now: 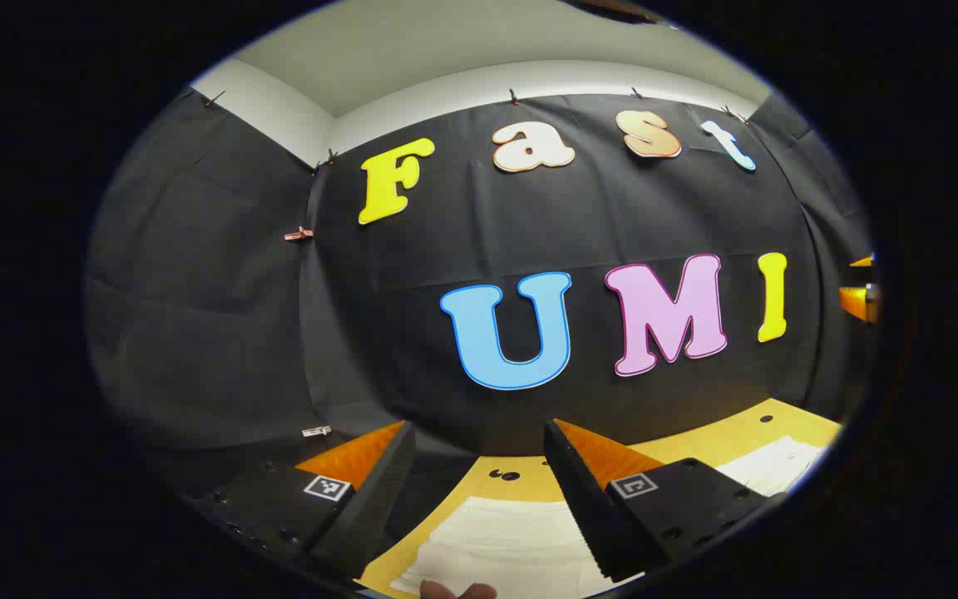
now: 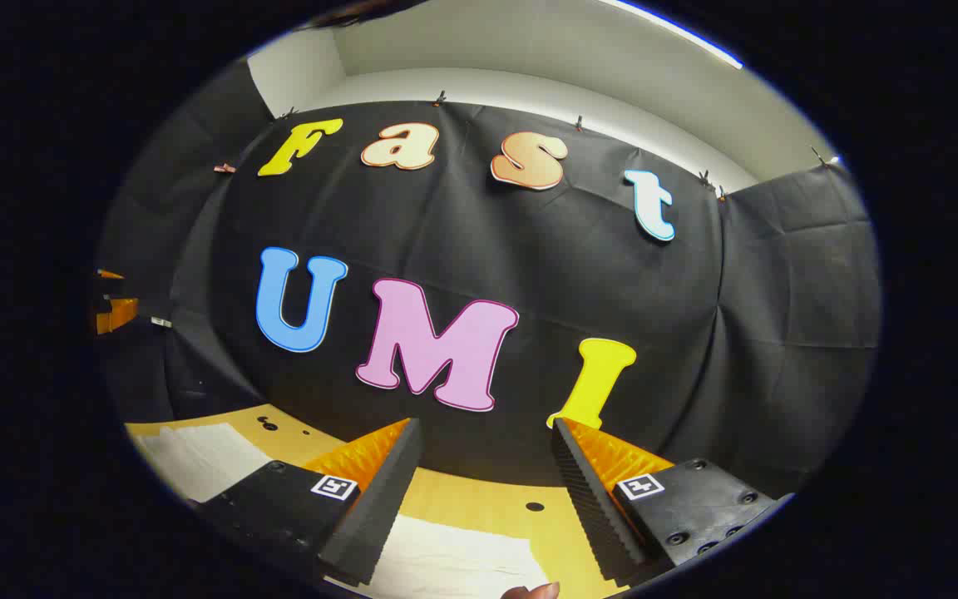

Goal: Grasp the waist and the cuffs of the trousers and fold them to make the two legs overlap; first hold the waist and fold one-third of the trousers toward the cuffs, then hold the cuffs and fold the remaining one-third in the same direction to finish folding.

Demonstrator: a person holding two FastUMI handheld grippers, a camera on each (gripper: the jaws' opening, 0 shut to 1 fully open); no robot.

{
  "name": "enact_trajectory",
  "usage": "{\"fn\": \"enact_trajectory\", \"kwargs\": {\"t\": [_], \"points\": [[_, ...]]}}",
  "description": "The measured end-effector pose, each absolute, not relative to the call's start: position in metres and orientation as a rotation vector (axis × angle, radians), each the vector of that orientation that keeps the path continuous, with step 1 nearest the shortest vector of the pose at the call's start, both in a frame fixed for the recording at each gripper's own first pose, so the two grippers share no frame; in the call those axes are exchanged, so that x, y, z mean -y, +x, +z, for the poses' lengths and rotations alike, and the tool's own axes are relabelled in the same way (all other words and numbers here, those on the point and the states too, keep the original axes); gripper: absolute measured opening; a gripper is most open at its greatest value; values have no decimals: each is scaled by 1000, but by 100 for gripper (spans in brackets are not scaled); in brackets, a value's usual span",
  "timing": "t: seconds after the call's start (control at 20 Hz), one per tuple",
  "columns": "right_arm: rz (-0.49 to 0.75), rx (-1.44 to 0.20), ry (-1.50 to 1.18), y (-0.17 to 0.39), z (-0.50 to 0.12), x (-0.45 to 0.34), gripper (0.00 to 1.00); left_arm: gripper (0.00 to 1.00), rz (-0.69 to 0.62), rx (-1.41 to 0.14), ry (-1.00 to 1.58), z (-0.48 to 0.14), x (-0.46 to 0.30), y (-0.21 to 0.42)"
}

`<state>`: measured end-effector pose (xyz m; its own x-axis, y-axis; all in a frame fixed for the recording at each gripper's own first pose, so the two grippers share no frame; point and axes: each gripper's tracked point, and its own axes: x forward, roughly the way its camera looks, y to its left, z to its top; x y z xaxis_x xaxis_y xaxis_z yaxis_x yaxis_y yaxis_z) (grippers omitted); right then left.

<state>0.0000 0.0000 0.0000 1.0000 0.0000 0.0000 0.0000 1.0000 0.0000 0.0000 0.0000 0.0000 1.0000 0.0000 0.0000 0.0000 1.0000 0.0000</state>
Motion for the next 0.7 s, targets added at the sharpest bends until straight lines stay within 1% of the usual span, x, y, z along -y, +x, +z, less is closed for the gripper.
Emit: {"fn": "enact_trajectory", "kwargs": {"t": [0.35,0.7], "points": [[-10,-13,-25,-2,-2,-4,97,97,-29,-12,16,-10,-1,7],[4,-19,-100,-4,-6,-9,97,98,-63,-14,94,-20,1,9]]}}
